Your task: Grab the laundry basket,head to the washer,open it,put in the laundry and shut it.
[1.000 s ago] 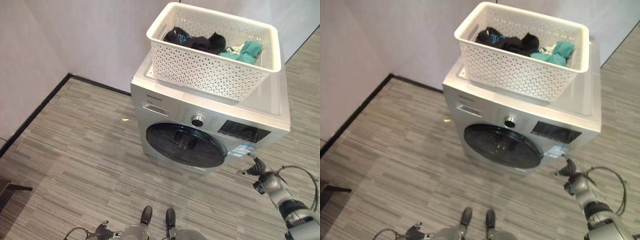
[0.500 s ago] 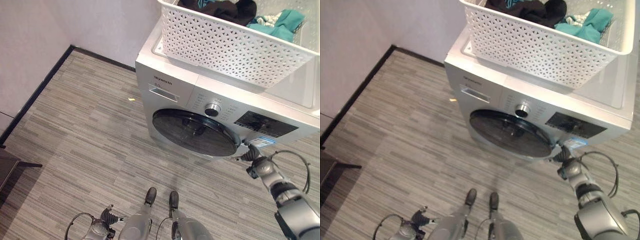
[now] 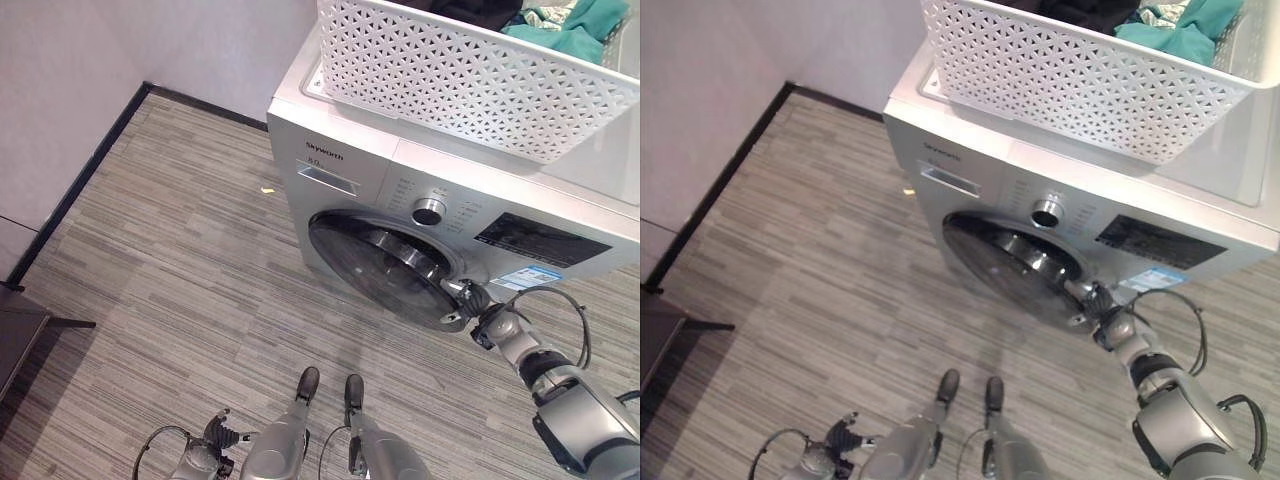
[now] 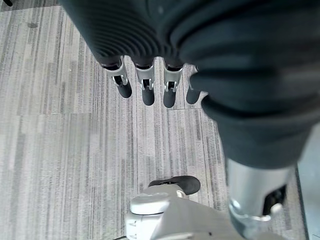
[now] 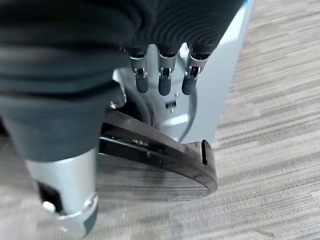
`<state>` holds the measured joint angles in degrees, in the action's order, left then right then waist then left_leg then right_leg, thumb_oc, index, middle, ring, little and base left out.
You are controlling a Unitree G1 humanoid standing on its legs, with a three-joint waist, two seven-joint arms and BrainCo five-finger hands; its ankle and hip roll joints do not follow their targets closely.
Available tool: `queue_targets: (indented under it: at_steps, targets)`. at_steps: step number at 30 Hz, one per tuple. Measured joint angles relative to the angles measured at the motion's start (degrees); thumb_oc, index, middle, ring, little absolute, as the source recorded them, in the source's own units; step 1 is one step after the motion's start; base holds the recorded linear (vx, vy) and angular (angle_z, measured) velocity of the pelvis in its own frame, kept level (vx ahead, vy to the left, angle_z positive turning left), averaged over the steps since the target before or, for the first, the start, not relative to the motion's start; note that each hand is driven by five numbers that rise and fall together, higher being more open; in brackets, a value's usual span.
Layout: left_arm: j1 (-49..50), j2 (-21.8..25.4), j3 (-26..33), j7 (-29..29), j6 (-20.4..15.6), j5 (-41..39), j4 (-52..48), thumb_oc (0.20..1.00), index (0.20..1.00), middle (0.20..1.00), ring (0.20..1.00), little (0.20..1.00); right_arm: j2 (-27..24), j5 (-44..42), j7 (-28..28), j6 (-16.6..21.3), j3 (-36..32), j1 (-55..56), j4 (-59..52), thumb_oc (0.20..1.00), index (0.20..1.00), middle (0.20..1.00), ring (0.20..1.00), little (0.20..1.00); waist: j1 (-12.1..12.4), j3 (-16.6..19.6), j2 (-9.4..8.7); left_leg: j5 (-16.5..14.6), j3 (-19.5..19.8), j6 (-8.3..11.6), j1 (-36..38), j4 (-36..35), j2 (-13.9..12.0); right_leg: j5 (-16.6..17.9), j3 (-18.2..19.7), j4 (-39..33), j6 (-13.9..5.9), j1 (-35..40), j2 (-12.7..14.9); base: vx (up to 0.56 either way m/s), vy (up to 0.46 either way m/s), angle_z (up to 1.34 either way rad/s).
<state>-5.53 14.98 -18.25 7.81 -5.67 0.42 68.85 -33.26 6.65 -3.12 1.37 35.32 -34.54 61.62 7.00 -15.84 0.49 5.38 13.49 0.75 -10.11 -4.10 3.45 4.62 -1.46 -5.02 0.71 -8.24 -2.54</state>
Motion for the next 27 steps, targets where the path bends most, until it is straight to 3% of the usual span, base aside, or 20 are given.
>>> queue_targets:
  at_steps: [8, 11, 16, 18, 21, 24, 27]
  targets:
    - [0.22, -0.28, 1.14, 0.02, -0.28, 0.03, -0.35, 1.0, 1.0, 1.0, 1.0, 1.0, 3.28, 1.45, 3.58, 0.68, 2.41, 7.23, -7.76, 1.0, 1.0, 1.0, 1.0, 1.0, -0.14, 0.12, -0.08, -0.06, 0.13, 0.52, 1.23, -0.02, -0.46, 0.0, -0.38, 0.0, 0.09, 1.6, -0.43, 0.0, -0.012, 0.01]
    - [0.83, -0.55, 1.87, 0.35, -0.34, 0.03, -0.36, 1.0, 1.0, 1.0, 1.0, 1.0, 5.39, 4.52, 4.56, 0.61, 6.35, 9.24, -11.02, 1.0, 1.0, 1.0, 1.0, 1.0, 0.14, 0.43, 0.06, -0.01, 1.43, 0.71, 1.76, -0.03, -0.72, 0.05, -1.19, 0.0, 0.27, 2.41, -0.74, 0.02, -0.033, 0.15]
    - [1.73, -1.17, 2.39, 0.84, -0.38, 0.03, -0.14, 1.0, 1.0, 1.0, 1.0, 1.0, 10.11, 4.44, 4.43, -0.11, 6.48, 12.44, -10.88, 1.0, 1.0, 1.0, 1.0, 1.0, 1.23, 1.55, 1.12, 0.29, 3.9, 1.08, 0.98, -0.01, -0.81, -0.11, -4.39, 0.02, 0.92, 2.76, -0.89, 0.02, -0.022, 0.34]
    - [2.46, -2.11, 2.55, 0.85, -0.33, 0.02, -0.13, 1.0, 1.0, 1.0, 1.0, 1.0, 11.65, 4.46, 4.5, 0.0, 6.93, 12.36, -10.89, 1.0, 1.0, 1.0, 1.0, 1.0, 2.04, 3.42, 2.88, 0.59, 5.08, 1.47, 1.03, -0.07, -0.76, -0.57, -6.57, 0.0, 1.22, 3.06, -0.69, 0.04, -0.019, 0.44]
    - [3.71, -2.03, 3.86, 1.12, -0.31, -0.07, -0.11, 1.0, 1.0, 1.0, 1.0, 1.0, 13.91, 4.42, 4.5, 1.07, 7.7, 11.8, -10.92, 1.0, 1.0, 1.0, 1.0, 1.0, 3.57, 5.11, 4.02, 0.94, 6.07, 1.9, 2.17, -0.02, -0.7, -1.23, -7.93, 0.0, 1.37, 4.58, -0.63, 0.03, -0.008, 0.32]
    - [4.62, -1.73, 3.99, 2.12, -0.35, -0.11, -0.29, 1.0, 1.0, 1.0, 1.0, 1.0, 16.73, 3.03, 4.45, 2.99, 7.63, 11.43, -11.23, 1.0, 1.0, 1.0, 1.0, 1.0, 5.0, 6.88, 4.15, 1.22, 7.12, 1.9, 2.3, 0.01, -0.58, -1.67, -9.07, 0.0, 1.33, 5.11, -0.6, 0.04, -0.001, 0.26]
    - [5.09, -1.63, 4.82, 2.28, -0.51, -0.78, -0.83, 1.0, 1.0, 1.0, 1.0, 1.0, 18.08, -3.3, 4.86, 4.83, 5.29, 14.89, -10.35, 1.0, 1.0, 1.0, 1.0, 1.0, 4.91, 7.77, 3.75, 1.53, 9.73, 2.33, 3.2, -0.03, 0.09, -2.87, -11.6, -0.13, 1.12, 6.7, -0.18, 0.03, 0.008, 0.42]
